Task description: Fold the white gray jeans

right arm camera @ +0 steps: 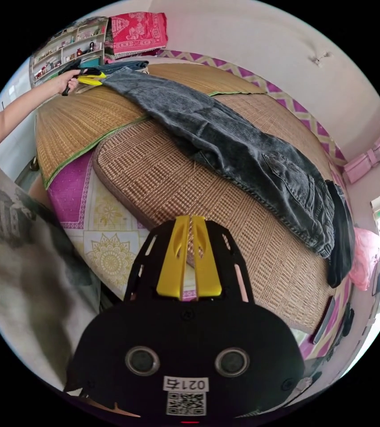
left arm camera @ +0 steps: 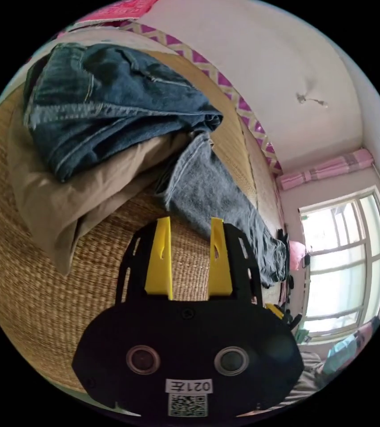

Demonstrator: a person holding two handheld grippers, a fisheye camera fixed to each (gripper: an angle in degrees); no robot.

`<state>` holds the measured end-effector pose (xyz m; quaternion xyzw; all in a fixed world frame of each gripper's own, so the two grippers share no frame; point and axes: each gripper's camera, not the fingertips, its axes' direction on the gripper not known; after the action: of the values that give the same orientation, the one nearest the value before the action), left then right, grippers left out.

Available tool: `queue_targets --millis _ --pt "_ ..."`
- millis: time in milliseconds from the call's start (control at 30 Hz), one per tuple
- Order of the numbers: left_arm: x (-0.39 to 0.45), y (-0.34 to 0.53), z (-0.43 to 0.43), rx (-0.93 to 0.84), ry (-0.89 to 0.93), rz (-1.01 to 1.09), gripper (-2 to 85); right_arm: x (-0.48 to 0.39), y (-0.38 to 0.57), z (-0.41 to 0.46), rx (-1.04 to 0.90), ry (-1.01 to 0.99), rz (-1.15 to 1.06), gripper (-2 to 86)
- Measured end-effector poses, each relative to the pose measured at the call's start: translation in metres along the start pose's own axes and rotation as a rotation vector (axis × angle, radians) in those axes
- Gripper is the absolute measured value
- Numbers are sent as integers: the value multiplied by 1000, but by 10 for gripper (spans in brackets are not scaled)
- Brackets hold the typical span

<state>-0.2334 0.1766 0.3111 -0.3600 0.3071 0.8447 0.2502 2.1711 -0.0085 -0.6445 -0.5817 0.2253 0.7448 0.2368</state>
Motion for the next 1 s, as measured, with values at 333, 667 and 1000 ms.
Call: queue_targets --millis 333,667,1000 --pt "32 7 -35 212 71 -153 28 59 12 5 18 24 77 -5" --pt "344 35 -153 399 42 217 -9 99 123 72 96 -153 158 -5" --pt "840 215 39 264 -218 995 -5 54 265 155 98 -240 192 -5"
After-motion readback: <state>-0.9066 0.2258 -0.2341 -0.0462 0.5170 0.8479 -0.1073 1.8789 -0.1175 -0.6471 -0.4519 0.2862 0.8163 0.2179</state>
